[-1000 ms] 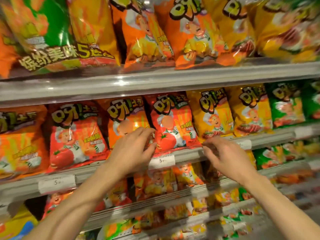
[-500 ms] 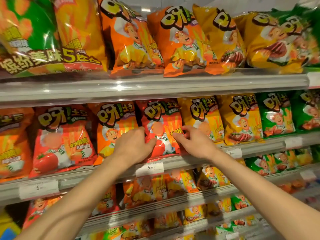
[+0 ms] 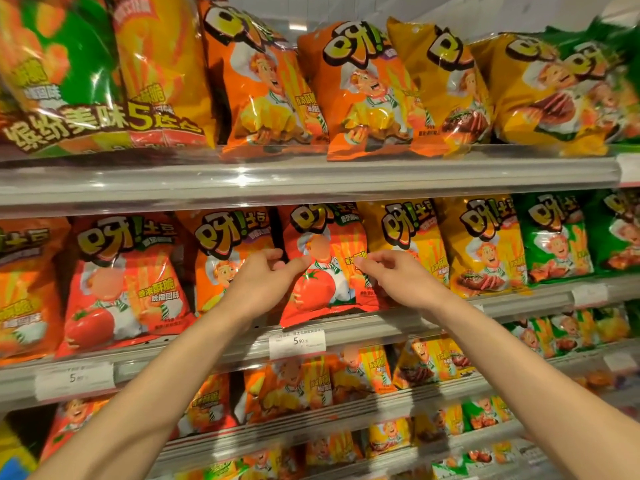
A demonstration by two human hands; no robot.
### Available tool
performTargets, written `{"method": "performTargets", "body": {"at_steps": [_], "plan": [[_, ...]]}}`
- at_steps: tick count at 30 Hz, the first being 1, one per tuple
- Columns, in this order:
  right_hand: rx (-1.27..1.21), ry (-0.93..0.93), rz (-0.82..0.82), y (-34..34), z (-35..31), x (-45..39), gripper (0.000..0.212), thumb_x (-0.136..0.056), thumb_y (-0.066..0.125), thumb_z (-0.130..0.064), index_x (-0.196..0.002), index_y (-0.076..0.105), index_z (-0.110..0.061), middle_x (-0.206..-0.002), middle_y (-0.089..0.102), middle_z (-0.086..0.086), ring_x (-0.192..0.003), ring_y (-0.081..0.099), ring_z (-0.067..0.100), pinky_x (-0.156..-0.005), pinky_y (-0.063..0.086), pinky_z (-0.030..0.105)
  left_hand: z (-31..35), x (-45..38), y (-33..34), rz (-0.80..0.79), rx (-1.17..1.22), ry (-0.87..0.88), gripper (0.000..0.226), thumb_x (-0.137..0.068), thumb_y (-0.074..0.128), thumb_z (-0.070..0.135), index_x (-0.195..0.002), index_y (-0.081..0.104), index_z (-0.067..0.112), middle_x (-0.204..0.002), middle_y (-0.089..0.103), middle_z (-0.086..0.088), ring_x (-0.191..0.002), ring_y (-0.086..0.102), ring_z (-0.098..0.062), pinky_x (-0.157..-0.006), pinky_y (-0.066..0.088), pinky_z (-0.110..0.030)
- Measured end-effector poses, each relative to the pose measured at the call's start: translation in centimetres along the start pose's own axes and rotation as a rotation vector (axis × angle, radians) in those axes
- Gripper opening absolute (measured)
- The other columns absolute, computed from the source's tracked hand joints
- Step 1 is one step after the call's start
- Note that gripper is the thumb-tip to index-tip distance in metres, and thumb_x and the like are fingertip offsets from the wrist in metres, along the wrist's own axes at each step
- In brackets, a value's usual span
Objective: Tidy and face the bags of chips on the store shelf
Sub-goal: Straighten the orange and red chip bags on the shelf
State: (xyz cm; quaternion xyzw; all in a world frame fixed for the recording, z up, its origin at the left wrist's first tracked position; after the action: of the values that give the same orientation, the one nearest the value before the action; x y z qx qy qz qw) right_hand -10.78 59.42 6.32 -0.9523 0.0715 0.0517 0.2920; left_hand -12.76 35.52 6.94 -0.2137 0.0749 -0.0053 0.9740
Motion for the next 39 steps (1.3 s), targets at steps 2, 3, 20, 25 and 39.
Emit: {"method": "performTargets", "body": {"at_steps": [2, 3, 20, 25, 39], "plan": [[-0.012, -0.007, -0.015, 0.0, 0.1, 0.2, 0.047, -0.091, 0.060, -0.059, -0.120, 0.065, -0.022, -0.096, 0.065, 0.000, -0.085, 0.059, 0.012, -0.083, 0.046, 0.031, 0.8, 0.3, 0.1, 0.001, 0.005, -0.015, 0.084, -0.083, 0.068, 0.061, -0.145, 0.044, 0.010, -0.093, 0.064, 0.010, -0.087, 0.067, -0.014, -0.090, 0.056, -0.041], [-0.024, -0.010, -0.020, 0.0, 0.1, 0.3, 0.046, -0.092, 0.060, -0.058, -0.120, 0.066, -0.022, -0.093, 0.063, 0.000, -0.083, 0.058, 0.012, -0.081, 0.045, 0.031, 1.1, 0.4, 0.2, -0.016, 0.003, -0.030, 0.081, -0.083, 0.066, 0.061, -0.142, 0.047, 0.009, -0.082, 0.063, 0.009, -0.078, 0.066, -0.013, -0.086, 0.055, -0.042], [0.045, -0.123, 0.043, -0.9, -1.0, 0.6, 0.062, -0.102, 0.050, -0.046, -0.153, 0.033, -0.016, -0.091, 0.070, -0.007, -0.084, 0.069, 0.011, -0.075, 0.053, 0.028, 0.6, 1.3, 0.1, 0.063, 0.124, 0.023, 0.050, -0.087, 0.064, 0.055, -0.119, 0.051, 0.019, -0.087, 0.054, 0.001, -0.074, 0.054, -0.010, -0.065, 0.039, -0.028], [-0.090, -0.028, 0.056, -0.8, -1.3, -0.8, 0.073, -0.101, 0.052, -0.045, -0.157, 0.022, -0.009, -0.078, 0.059, 0.005, -0.076, 0.065, 0.011, -0.086, 0.057, 0.038, -0.3, 1.6, -0.5, 0.049, 0.161, 0.037, 0.047, -0.083, 0.068, 0.054, -0.108, 0.056, 0.017, -0.065, 0.039, 0.008, -0.055, 0.041, -0.006, -0.060, 0.031, -0.033], [-0.466, 0.024, -0.239, 2.6, -2.0, 3.1, 0.034, -0.098, 0.061, -0.038, -0.124, 0.064, -0.018, -0.105, 0.079, -0.006, -0.096, 0.075, 0.010, -0.078, 0.058, 0.022, -1.4, 3.7, 0.2, -0.132, 0.270, 0.109, 0.088, -0.080, 0.074, 0.048, -0.151, 0.024, 0.036, -0.099, 0.076, 0.005, -0.087, 0.074, -0.010, -0.080, 0.056, -0.032]]}}
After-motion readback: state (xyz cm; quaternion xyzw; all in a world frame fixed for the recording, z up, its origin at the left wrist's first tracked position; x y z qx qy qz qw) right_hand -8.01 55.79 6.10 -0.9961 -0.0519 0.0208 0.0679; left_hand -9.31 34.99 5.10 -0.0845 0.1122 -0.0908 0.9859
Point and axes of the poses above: each hand's wrist, its own x-axis away from the middle knuckle, its own y-axis out of the palm, z = x × y, the point moved 2 cm from there along -x, towards the middle knuckle
